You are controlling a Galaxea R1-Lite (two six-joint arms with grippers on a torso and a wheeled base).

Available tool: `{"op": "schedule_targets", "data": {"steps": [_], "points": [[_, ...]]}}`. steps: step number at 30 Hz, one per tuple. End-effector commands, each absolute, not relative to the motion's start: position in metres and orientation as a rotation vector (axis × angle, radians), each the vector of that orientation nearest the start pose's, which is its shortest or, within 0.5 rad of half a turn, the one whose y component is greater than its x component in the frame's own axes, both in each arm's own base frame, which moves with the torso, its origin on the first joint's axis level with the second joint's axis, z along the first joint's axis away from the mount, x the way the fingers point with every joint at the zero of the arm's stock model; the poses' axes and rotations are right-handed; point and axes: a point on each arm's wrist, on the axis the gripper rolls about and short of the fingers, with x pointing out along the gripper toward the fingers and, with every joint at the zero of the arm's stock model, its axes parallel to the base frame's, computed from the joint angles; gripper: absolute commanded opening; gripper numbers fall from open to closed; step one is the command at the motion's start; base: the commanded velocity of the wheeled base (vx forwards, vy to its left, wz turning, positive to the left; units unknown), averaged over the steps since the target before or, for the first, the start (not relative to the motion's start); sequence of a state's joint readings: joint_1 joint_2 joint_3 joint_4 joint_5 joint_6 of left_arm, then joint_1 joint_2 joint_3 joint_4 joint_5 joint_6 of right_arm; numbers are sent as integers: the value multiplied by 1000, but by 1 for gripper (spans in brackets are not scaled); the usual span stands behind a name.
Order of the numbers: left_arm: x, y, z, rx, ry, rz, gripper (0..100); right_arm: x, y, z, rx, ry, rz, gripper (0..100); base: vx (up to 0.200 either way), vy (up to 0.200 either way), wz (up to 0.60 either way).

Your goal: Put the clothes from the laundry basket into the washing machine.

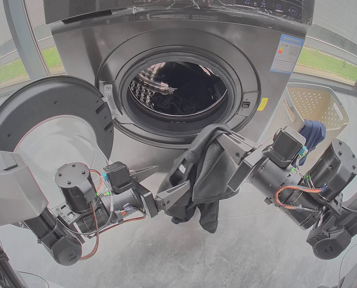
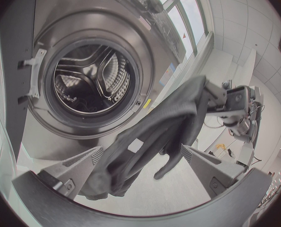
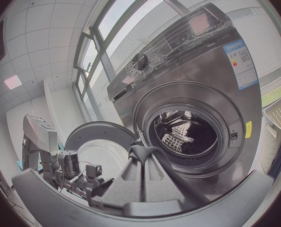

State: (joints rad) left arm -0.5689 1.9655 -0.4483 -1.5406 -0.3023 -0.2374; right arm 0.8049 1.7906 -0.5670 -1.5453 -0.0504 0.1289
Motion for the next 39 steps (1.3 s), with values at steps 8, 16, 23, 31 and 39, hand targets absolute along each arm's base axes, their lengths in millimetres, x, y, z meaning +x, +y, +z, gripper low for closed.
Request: {"op": "schedule_targets", "data": {"steps": [8,16,23,31,39], "points": [[261,-175,70,-191,197,-857,100,210,207,196,277,-290,739,0,0,0,0],[271,-176,46,-141,243,-838,100,213,207,200,285,-308,730,0,0,0,0],[282,-180,27,-90,252,-833,100,213,206,200,284,-305,729,0,0,0,0],[297,-184,17,-73,236,-823,100,211,209,200,286,-303,741,0,0,0,0],[314,-193,5,-76,215,-818,100,210,210,198,286,-296,744,0,0,0,0]]}}
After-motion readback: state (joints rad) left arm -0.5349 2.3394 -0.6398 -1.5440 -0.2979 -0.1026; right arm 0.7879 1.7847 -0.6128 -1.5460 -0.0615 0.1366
